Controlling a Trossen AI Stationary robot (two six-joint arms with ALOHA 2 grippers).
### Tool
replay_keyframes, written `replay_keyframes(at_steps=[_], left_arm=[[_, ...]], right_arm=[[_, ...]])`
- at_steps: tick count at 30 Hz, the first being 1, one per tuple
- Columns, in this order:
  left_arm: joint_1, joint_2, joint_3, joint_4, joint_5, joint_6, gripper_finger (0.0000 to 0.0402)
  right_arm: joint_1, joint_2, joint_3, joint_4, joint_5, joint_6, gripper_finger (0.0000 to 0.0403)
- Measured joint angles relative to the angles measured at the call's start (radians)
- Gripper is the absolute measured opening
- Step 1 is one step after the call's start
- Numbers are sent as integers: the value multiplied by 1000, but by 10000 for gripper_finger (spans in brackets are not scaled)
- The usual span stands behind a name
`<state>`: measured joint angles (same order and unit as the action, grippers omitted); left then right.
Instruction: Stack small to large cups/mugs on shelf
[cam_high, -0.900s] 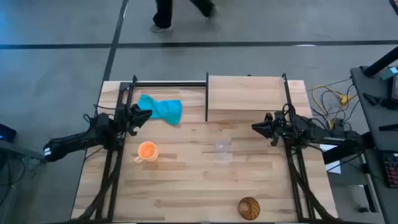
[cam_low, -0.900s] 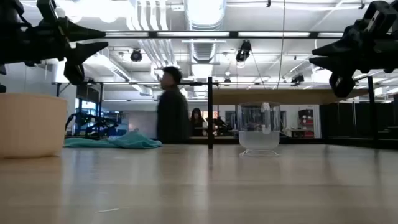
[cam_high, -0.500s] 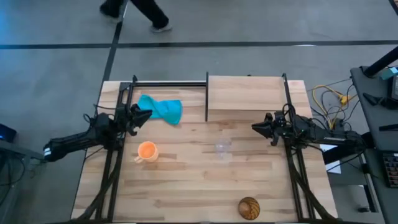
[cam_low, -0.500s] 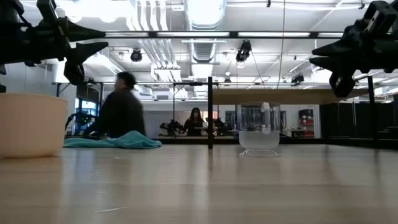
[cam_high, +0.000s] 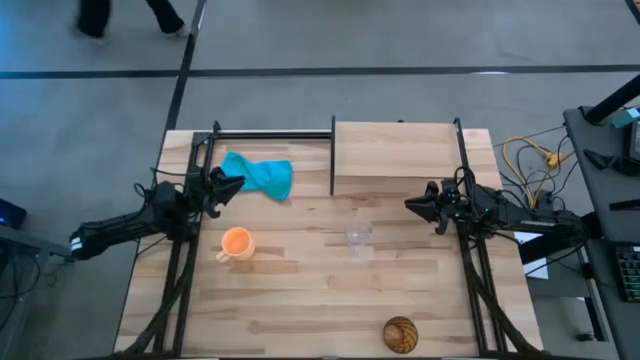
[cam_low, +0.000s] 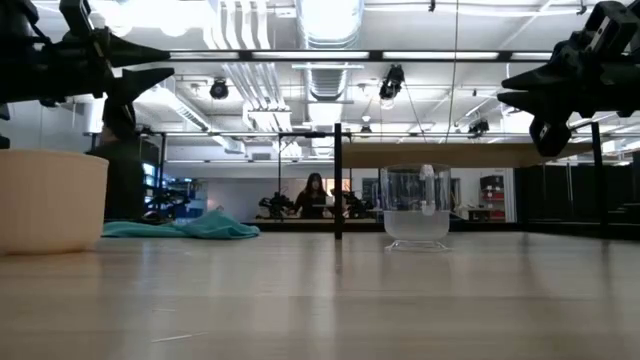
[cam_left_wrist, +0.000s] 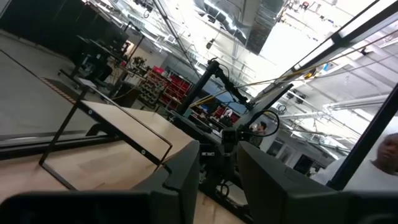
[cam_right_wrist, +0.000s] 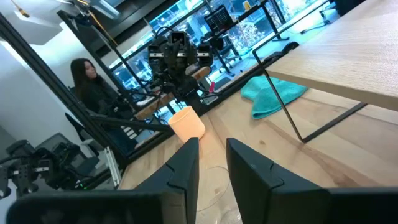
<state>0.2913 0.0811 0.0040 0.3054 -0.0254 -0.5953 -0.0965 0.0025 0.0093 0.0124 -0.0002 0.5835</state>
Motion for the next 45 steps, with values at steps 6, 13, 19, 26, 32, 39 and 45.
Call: replay_keyframes(at_steps=[6, 13, 19, 26, 32, 39, 45], left_arm=[[0, 0, 0, 0, 5, 0, 96], [0, 0, 0, 0, 5, 0, 96], [0, 0, 0, 0, 5, 0, 96], [0, 0, 0, 0, 5, 0, 96], [0, 0, 0, 0, 4, 0, 96], [0, 0, 0, 0, 4, 0, 96], [0, 0, 0, 0, 2, 0, 96]], right_arm=[[0, 0, 0, 0, 0, 0, 77], [0, 0, 0, 0, 0, 0, 77], [0, 0, 0, 0, 0, 0, 77], [0, 0, 0, 0, 0, 0, 77], [0, 0, 0, 0, 1, -148, 77], [0, 0, 0, 0, 1, -328, 77], [0, 0, 0, 0, 1, -349, 77]])
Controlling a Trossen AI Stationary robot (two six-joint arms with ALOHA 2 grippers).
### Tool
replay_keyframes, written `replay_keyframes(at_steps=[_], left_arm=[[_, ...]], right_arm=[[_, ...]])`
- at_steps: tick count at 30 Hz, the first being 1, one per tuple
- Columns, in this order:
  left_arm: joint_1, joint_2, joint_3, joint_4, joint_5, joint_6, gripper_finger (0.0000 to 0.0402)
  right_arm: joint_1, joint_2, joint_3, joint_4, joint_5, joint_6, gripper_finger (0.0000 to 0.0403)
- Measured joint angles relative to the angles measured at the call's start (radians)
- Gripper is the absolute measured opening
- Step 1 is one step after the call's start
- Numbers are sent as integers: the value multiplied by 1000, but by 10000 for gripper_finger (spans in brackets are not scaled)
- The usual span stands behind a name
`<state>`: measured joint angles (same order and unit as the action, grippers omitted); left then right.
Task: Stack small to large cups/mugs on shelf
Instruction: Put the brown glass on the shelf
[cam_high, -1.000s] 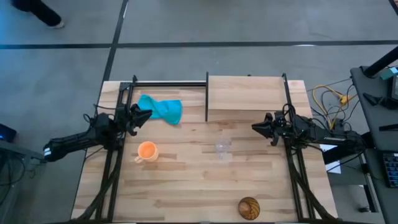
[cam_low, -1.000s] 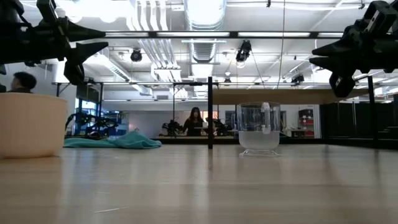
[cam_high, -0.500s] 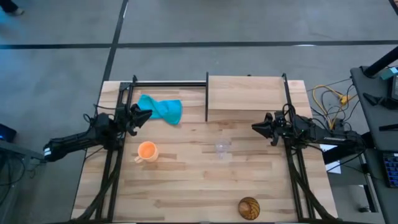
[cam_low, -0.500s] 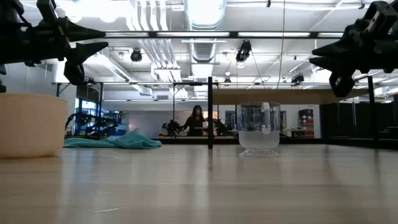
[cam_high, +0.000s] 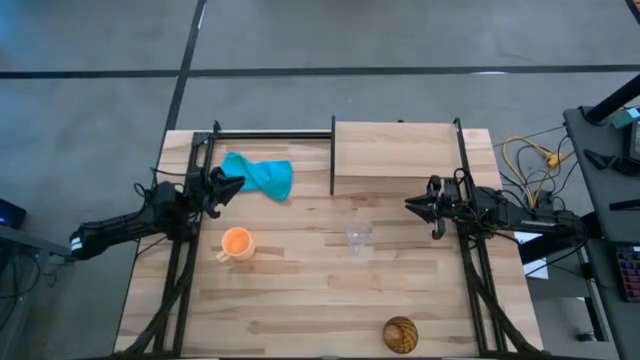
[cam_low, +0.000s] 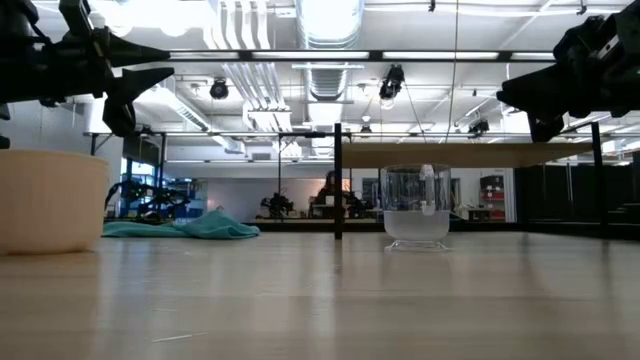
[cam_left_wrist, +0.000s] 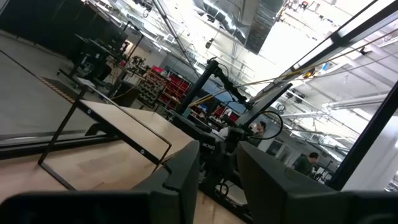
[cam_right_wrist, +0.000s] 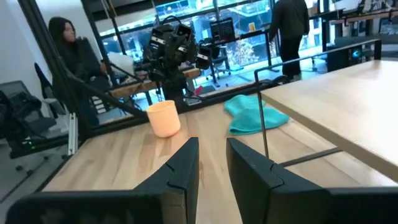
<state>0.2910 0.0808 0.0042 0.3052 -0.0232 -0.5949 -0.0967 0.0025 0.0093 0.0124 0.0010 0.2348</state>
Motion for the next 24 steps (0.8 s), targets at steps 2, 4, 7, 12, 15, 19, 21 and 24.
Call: replay_keyframes(at_steps=[2, 4, 7, 12, 15, 19, 21, 24], left_arm=[[0, 0, 0, 0, -4, 0, 96], [0, 0, 0, 0, -4, 0, 96], [0, 0, 0, 0, -3, 0, 96], [0, 0, 0, 0, -7, 0, 96], [1, 0, 0, 1, -27, 0, 96], [1, 0, 0, 12, -38, -2, 96], [1, 0, 0, 28, -36, -2, 96], [1, 1, 0, 36, -59, 13, 96]], right_arm=[[0, 0, 0, 0, 0, 30, 77], [0, 0, 0, 1, 0, 104, 77], [0, 0, 0, 6, 0, 212, 77], [0, 0, 0, 2, 0, 263, 77], [0, 0, 0, 2, 0, 263, 77], [0, 0, 0, 5, 46, 267, 77], [0, 0, 0, 14, 73, 302, 77], [0, 1, 0, 23, 79, 375, 77]])
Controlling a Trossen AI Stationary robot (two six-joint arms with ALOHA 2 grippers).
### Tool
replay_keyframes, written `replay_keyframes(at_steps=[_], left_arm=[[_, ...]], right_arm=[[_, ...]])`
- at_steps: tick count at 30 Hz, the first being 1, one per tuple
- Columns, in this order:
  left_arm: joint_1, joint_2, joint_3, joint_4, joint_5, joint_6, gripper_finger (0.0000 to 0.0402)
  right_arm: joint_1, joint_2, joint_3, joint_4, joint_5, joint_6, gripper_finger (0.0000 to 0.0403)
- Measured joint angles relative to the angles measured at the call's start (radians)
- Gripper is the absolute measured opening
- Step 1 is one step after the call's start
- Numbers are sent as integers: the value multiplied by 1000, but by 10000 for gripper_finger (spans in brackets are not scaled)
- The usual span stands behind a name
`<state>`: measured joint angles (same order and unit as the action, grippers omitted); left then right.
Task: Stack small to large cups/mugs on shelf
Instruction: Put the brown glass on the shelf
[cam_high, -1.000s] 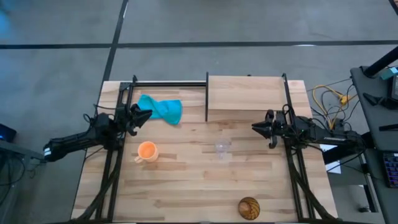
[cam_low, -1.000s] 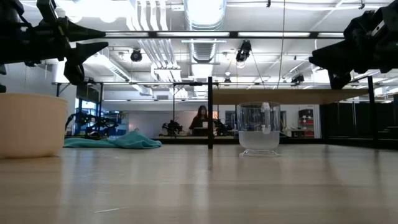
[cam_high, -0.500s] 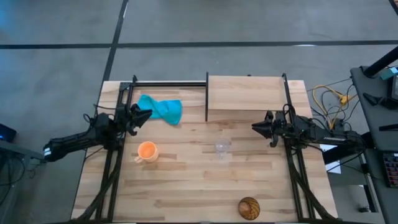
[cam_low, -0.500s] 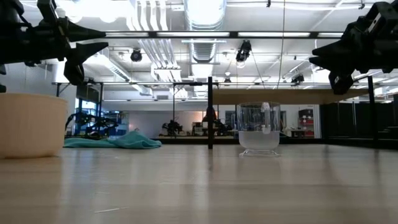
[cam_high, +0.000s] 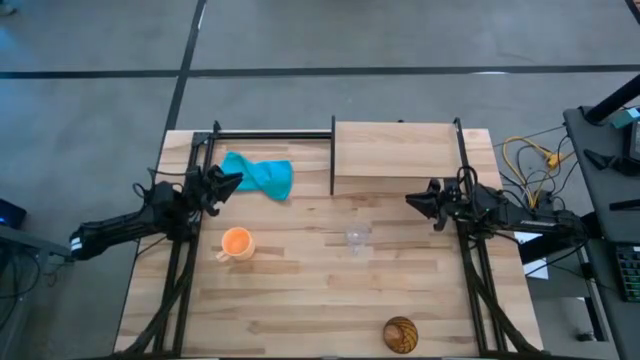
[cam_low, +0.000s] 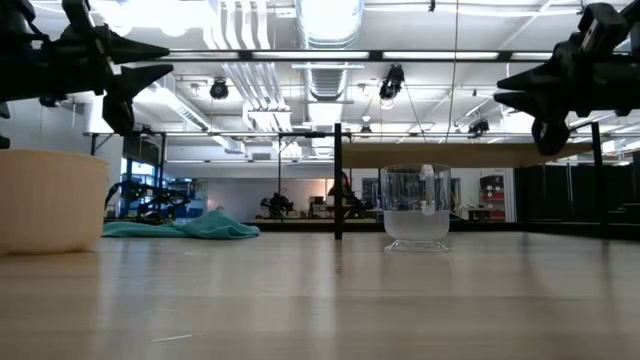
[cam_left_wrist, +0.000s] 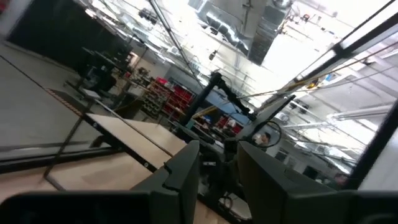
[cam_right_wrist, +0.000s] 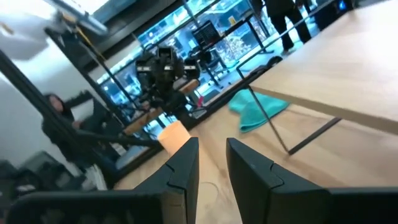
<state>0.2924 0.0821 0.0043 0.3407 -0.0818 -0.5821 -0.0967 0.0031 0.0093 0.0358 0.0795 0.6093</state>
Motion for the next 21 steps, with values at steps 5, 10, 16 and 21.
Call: replay_keyframes(at_steps=[5, 10, 16, 21], left_arm=[[0, 25, 1, 2, -13, -45, 96], [0, 124, 67, -79, 98, -94, 96], [-1, 308, 236, -109, 223, -53, 95], [-18, 490, 433, -257, 255, 139, 95]], right_arm=[[0, 3, 0, 8, -33, 98, 77], [1, 38, 0, 86, -35, 215, 77], [1, 138, 0, 289, -35, 196, 77], [22, 276, 99, 242, -37, 164, 77]])
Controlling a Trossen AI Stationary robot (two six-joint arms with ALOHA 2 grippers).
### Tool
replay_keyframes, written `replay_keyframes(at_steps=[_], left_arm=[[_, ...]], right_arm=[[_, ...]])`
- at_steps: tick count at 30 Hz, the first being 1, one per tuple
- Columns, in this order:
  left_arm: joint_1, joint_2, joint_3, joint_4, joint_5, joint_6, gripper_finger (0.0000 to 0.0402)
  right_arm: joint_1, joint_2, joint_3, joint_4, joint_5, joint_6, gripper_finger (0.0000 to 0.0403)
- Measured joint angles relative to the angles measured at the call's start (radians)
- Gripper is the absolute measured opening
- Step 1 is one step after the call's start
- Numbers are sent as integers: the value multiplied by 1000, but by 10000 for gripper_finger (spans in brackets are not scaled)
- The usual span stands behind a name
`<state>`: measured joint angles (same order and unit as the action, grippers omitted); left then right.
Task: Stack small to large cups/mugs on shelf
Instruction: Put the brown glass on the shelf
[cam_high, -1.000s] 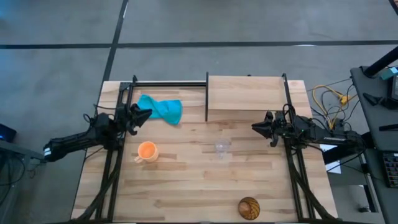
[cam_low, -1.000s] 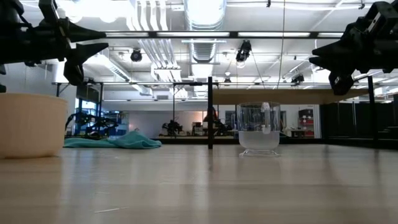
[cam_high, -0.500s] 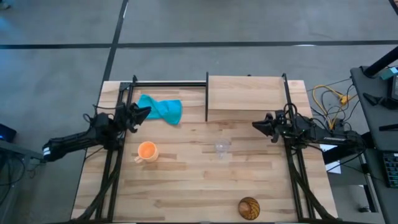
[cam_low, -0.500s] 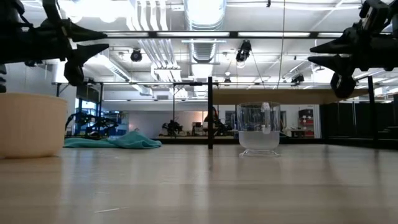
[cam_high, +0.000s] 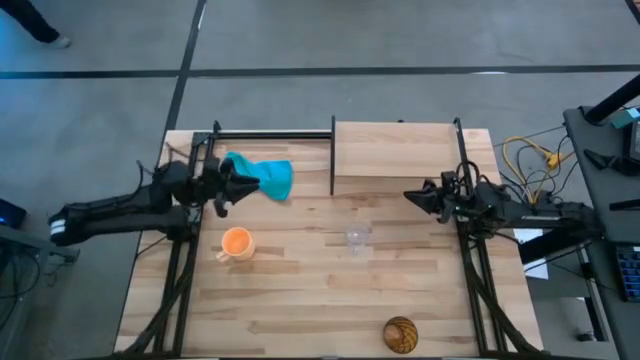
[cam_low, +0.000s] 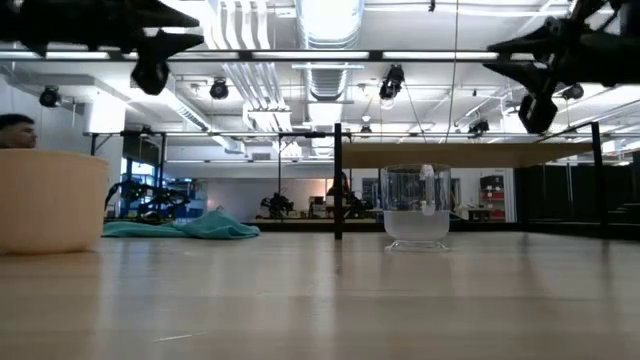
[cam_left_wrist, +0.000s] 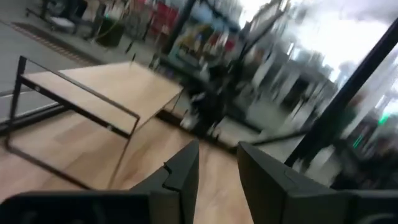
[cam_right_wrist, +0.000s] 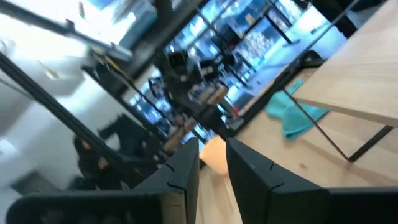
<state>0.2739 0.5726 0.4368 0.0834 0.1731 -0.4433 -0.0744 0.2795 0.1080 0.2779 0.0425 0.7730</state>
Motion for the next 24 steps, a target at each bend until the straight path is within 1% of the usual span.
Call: replay_keyframes(at_steps=[5, 7, 10, 14, 17, 21, 24], left_arm=[[-19, 167, 207, -226, 0, 216, 95], [-19, 224, 263, -259, -3, 257, 95], [-19, 287, 334, -241, -5, 275, 95], [-20, 360, 386, -251, -5, 270, 95], [-32, 400, 411, -250, -6, 272, 95], [-72, 464, 429, -264, -6, 315, 95], [-97, 495, 444, -263, -5, 320, 95]], right_arm=[[57, 180, 195, -135, -1, -92, 77], [81, 258, 285, -206, -1, -113, 76], [114, 365, 419, -349, -1, -144, 72], [144, 498, 578, -550, 0, -141, 68], [158, 597, 676, -654, 1, -138, 68], [158, 709, 775, -697, 2, -139, 68], [162, 777, 829, -703, 3, -159, 67]])
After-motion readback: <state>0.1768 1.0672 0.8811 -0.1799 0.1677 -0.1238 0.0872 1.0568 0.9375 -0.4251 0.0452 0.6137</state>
